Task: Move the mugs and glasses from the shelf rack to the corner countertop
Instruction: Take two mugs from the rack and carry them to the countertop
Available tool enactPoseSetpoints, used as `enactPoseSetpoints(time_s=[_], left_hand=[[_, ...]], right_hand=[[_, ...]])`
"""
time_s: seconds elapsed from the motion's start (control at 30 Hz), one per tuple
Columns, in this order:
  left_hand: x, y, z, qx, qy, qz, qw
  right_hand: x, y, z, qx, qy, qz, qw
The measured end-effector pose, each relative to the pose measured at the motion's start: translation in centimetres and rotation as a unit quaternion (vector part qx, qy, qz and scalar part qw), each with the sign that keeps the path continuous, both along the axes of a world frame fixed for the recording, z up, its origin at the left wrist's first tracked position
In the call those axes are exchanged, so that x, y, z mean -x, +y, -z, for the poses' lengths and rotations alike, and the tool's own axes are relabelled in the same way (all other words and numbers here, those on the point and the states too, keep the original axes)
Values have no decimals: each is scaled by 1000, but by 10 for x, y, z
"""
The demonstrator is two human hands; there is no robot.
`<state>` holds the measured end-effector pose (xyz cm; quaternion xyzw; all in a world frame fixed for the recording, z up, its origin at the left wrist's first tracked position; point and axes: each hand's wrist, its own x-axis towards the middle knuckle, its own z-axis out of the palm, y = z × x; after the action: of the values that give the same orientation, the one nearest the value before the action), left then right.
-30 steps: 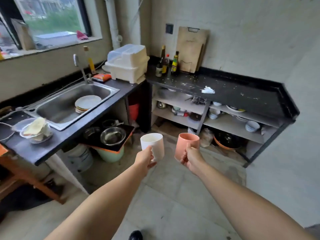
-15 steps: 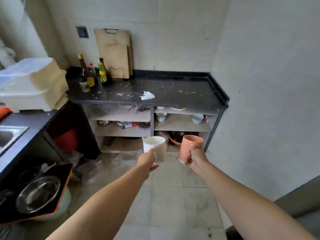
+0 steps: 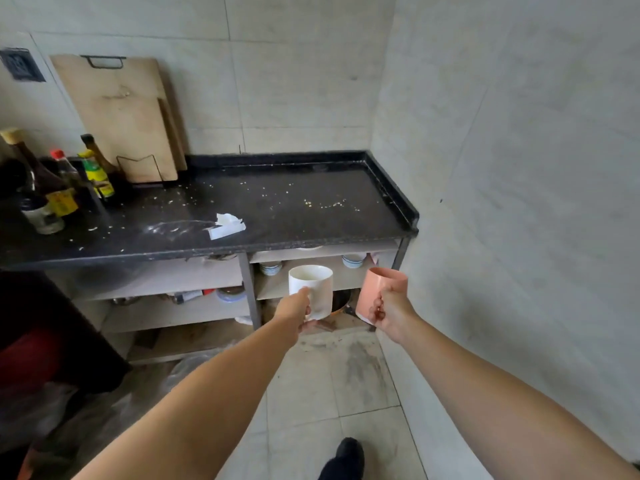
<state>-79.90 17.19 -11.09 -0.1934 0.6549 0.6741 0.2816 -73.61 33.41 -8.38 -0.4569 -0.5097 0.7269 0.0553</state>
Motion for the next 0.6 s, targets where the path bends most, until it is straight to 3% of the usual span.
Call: enactPoseSetpoints(time_s=[0.33, 0.6], left_hand=[[182, 117, -21, -34, 16, -28, 999], [318, 173, -10, -7, 17, -11, 1000]], right_hand=[[186, 127, -8, -30, -7, -51, 998], [324, 185, 10, -40, 28, -39, 998]])
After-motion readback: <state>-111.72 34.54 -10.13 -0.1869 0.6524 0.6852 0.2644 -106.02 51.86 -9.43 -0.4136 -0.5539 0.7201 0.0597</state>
